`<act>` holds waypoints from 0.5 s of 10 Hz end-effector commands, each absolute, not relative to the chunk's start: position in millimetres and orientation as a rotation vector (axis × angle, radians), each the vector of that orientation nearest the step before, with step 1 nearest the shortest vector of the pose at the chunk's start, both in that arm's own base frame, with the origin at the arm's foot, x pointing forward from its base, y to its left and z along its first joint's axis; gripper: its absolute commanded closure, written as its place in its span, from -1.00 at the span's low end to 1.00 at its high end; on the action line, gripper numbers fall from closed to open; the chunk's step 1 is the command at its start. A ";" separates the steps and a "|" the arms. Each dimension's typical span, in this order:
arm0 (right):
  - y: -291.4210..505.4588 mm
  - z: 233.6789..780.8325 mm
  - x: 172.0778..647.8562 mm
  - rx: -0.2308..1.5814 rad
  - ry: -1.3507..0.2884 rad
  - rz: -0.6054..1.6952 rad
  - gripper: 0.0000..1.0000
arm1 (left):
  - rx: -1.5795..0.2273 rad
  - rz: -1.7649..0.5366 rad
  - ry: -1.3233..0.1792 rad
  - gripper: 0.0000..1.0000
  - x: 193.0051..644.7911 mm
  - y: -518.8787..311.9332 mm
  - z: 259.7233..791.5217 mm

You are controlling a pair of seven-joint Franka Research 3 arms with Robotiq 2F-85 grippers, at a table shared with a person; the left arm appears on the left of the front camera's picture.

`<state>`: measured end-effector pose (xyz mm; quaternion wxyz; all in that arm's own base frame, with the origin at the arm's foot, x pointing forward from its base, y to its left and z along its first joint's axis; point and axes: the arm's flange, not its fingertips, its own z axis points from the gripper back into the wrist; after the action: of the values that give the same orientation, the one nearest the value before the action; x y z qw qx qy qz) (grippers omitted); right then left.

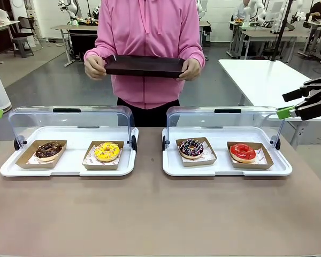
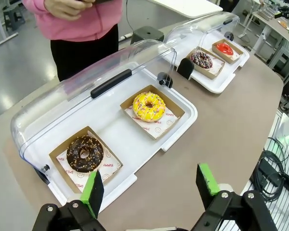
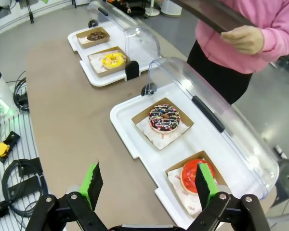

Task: Provide the desired donut to the person.
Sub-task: Pick up and lift the Paper togo box containing the Donut pointed at by the person.

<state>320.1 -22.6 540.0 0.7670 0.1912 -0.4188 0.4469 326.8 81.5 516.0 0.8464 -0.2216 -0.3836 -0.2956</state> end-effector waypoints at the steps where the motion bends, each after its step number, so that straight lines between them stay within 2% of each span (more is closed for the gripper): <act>1: -13.6 510.5 302.4 0.374 -0.932 0.931 -1.00 | -0.475 -0.647 -0.830 -1.00 297.0 67.1 482.6; 5: -19.4 512.2 300.3 0.327 -0.924 0.835 -1.00 | -0.472 -0.660 -0.827 -1.00 298.3 67.2 484.3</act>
<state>325.9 -34.5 540.7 0.7874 0.1590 -0.4278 0.4145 326.7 81.6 515.4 0.8429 -0.2199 -0.3859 -0.3037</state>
